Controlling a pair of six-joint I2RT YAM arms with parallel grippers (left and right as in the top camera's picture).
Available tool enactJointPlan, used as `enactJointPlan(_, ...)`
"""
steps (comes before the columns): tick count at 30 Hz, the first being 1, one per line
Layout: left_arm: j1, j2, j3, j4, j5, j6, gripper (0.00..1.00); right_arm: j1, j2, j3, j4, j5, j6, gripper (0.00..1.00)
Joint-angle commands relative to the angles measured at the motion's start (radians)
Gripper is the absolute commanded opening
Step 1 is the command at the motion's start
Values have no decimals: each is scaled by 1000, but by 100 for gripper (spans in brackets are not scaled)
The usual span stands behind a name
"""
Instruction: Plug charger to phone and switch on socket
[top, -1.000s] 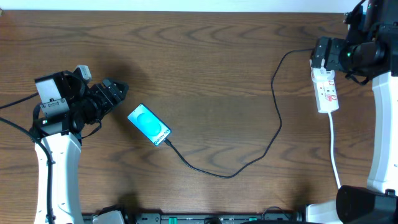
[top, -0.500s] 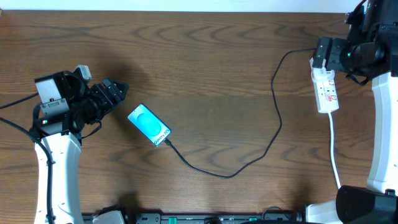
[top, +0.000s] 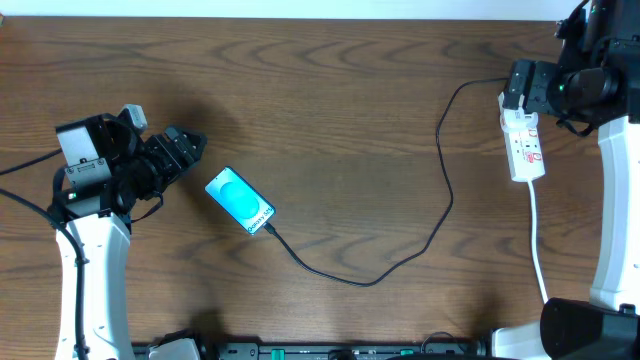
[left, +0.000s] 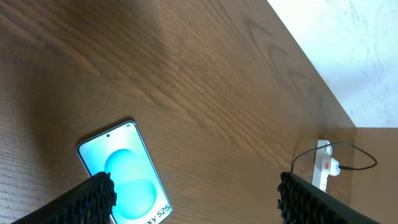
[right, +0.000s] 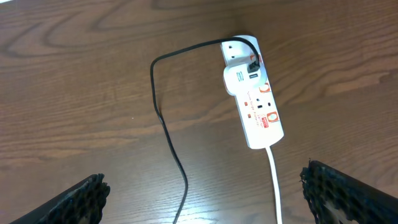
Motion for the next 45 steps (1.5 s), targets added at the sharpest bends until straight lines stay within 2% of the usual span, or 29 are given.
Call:
enactJointPlan(1, 5, 8, 10, 2, -13, 17, 83, 5, -6, 3, -3, 16, 12, 99)
enactJointPlan(8, 3, -5, 9, -13, -14, 17, 83, 5, -6, 3, -3, 16, 12, 99)
enactJointPlan(10, -16, -27, -2, -15, -72, 17, 83, 5, -6, 3, -3, 16, 11, 99)
enactJointPlan(15, -197, -172, -92, 42, -417, 17, 83, 5, -6, 3, -3, 16, 12, 99)
enactJointPlan(20, -434, -422, -295, 248, -735, 17, 83, 5, -6, 3, -3, 16, 12, 99)
enactJointPlan(23, -493, -604, -468, 418, -819, 17, 83, 5, -6, 3, -3, 16, 12, 99)
enactJointPlan(30, -423, -919, -892, 913, -816, 17, 83, 5, -6, 3, -3, 16, 12, 99)
enactJointPlan(32, -404, -969, -958, 987, -816, 17, 83, 5, -6, 3, -3, 16, 12, 99)
enactJointPlan(45, -361, -1110, -964, 855, -818, 18, 83, 5, -6, 3, -3, 16, 12, 99)
